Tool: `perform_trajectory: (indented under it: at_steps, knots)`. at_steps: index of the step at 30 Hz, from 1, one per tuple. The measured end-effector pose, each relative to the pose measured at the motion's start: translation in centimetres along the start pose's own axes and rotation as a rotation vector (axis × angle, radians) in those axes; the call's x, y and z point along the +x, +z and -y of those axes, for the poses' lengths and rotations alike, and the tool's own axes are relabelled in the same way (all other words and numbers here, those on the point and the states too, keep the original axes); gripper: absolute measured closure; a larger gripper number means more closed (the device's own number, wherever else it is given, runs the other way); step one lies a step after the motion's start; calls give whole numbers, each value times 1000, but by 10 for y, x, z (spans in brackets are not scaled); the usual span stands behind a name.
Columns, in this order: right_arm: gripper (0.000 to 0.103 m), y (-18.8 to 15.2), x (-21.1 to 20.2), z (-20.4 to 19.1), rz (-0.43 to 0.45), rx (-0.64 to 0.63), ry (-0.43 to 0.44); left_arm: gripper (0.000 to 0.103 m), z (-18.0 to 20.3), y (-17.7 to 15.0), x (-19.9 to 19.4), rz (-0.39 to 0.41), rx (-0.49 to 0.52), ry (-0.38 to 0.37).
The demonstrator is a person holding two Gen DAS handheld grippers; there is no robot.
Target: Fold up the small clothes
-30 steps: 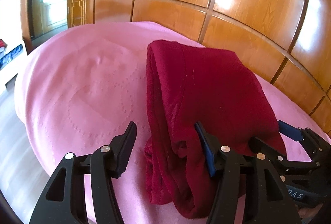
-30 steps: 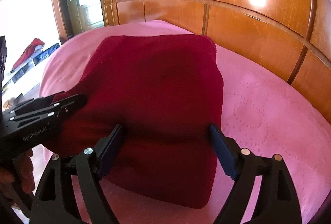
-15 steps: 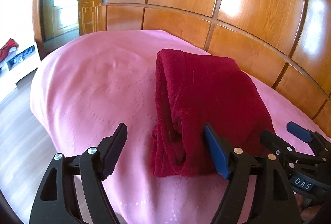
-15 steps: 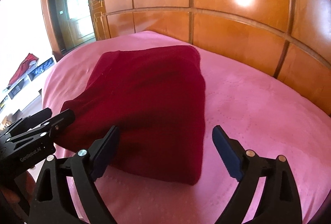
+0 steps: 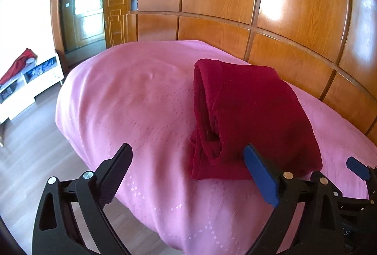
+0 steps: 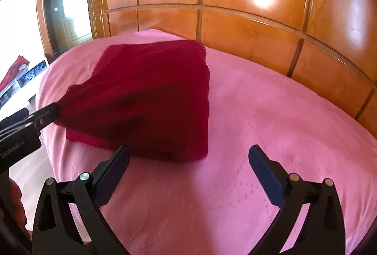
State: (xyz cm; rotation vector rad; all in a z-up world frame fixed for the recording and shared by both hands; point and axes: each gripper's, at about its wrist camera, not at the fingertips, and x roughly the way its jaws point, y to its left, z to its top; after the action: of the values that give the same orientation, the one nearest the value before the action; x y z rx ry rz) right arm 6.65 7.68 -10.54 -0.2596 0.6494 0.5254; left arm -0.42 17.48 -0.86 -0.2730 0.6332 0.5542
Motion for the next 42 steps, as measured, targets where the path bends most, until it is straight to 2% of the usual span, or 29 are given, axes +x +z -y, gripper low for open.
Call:
perform_trajectory:
  at_steps: [2,27,36,42]
  knots:
    - [3,-1,-4,-1,8,-1,-4,4,0,0,-1,-4,2,0]
    - [2,-6,-17,4,56,34,-11,4,5,-6,-15,14,7,13]
    - [2,9,-34,15,134,52,-24,4,4,3,-30,69,-7,4]
    - [2,10,-38,13,148,47,-24,4,8,5,-37,89,-2,-4]
